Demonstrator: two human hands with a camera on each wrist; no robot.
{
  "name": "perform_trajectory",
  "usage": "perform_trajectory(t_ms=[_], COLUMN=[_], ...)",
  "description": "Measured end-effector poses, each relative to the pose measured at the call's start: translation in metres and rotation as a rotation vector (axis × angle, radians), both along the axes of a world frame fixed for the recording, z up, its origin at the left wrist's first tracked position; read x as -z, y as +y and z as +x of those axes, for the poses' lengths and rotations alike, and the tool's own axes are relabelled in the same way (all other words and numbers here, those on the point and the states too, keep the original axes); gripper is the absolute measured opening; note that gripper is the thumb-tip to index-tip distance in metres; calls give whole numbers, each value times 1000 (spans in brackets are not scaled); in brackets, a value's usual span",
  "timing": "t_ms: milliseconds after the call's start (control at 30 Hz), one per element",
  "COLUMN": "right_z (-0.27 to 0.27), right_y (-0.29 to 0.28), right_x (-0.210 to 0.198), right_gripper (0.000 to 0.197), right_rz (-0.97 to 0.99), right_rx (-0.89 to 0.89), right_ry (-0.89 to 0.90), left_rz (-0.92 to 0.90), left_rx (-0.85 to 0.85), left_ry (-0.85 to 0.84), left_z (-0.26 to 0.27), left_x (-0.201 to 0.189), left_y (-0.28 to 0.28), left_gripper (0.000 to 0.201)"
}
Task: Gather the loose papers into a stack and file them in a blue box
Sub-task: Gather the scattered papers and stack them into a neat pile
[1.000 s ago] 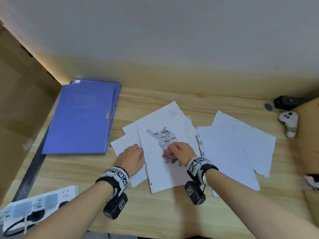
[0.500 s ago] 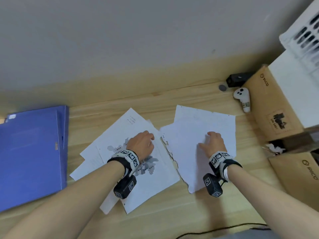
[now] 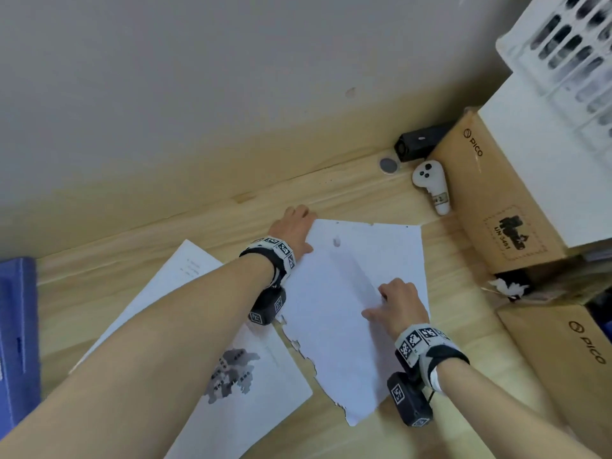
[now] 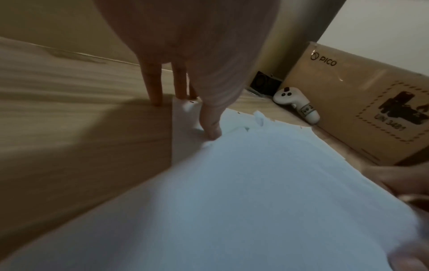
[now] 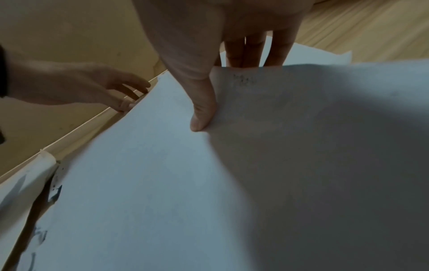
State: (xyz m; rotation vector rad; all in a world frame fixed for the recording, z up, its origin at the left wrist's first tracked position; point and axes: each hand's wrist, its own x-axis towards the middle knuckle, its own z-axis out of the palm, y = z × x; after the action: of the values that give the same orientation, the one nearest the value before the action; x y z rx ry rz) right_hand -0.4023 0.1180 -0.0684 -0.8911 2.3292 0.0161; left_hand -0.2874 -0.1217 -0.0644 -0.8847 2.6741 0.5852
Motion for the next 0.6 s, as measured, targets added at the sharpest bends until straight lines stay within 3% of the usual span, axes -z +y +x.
perform_trajectory(t_ms=[100, 233, 300, 467, 600], right_z=[-3, -1, 2, 7, 7], right_y=[-2, -4, -6, -8, -10], right_x=[2, 0, -4, -16, -34], right_gripper=[34, 31, 28, 16, 14], right_rz=[7, -49, -122, -296, -308], right_rx=[-29, -7, 23, 89, 137], right_ry=[-4, -6, 3, 21, 30], left_rz=[46, 99, 116, -76, -290], left_rx=[-38, -90, -184, -438, -395], left_ry=[-96, -101, 5, 350, 562], left_z=[-13, -1, 18, 72, 103], left_x=[-3, -4, -5, -44, -86], left_y=[-6, -7, -7, -26, -27], left_gripper=[69, 20, 5, 8, 12])
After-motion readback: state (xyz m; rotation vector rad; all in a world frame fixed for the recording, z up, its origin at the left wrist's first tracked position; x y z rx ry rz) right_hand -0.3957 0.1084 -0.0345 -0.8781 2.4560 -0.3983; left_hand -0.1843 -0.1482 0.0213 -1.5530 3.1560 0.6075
